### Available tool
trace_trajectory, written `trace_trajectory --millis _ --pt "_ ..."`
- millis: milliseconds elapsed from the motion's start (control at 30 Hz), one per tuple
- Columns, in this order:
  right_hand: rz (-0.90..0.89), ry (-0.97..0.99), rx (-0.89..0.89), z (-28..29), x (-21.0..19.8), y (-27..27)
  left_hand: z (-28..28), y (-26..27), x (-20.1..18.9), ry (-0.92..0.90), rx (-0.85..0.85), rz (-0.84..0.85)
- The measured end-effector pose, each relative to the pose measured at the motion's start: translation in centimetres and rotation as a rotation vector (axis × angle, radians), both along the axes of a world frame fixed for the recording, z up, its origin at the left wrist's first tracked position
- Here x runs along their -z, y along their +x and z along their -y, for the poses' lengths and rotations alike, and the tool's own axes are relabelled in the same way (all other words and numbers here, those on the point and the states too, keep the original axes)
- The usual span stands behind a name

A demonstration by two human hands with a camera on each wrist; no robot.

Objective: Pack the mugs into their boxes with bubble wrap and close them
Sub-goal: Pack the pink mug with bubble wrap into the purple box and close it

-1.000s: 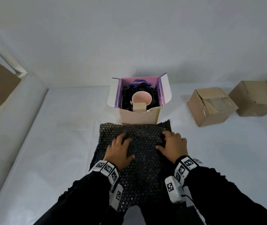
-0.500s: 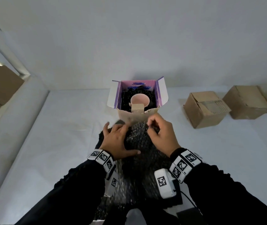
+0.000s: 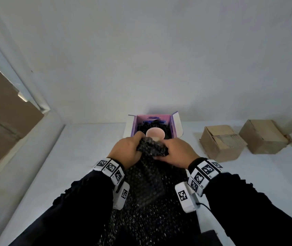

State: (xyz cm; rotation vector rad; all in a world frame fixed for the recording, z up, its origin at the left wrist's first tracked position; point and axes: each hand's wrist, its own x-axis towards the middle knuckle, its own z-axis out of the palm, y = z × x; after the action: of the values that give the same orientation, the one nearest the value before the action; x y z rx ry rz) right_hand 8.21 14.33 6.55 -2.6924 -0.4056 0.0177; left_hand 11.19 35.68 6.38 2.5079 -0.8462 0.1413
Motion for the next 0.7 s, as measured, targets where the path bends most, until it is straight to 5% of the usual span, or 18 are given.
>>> trace_trajectory --millis 233,467,567,633,700 --pt "-0.120 0.197 -0.055 1.2 -4.7 1.9 -0.3 1.7 -3.6 0.599 -0.035 0.123" --pt "-0.247 0.455 -0.050 0.6 -6.1 2.4 -1.1 3.4 -4.2 0.451 0.042 0.181" --pt "-0.255 0.087 -0.107 1.1 -6.0 2.9 -1.1 3.3 -4.4 0.305 0.066 0.087" --pt "-0.159 -0.161 -0.069 1.2 -5.9 3.7 -1.0 4.0 -4.5 0.415 0.072 0.140" --pt "-0.149 -0.125 -0.038 1.7 -5.9 4.4 -0.7 4.5 -4.5 0.604 0.052 0.215"
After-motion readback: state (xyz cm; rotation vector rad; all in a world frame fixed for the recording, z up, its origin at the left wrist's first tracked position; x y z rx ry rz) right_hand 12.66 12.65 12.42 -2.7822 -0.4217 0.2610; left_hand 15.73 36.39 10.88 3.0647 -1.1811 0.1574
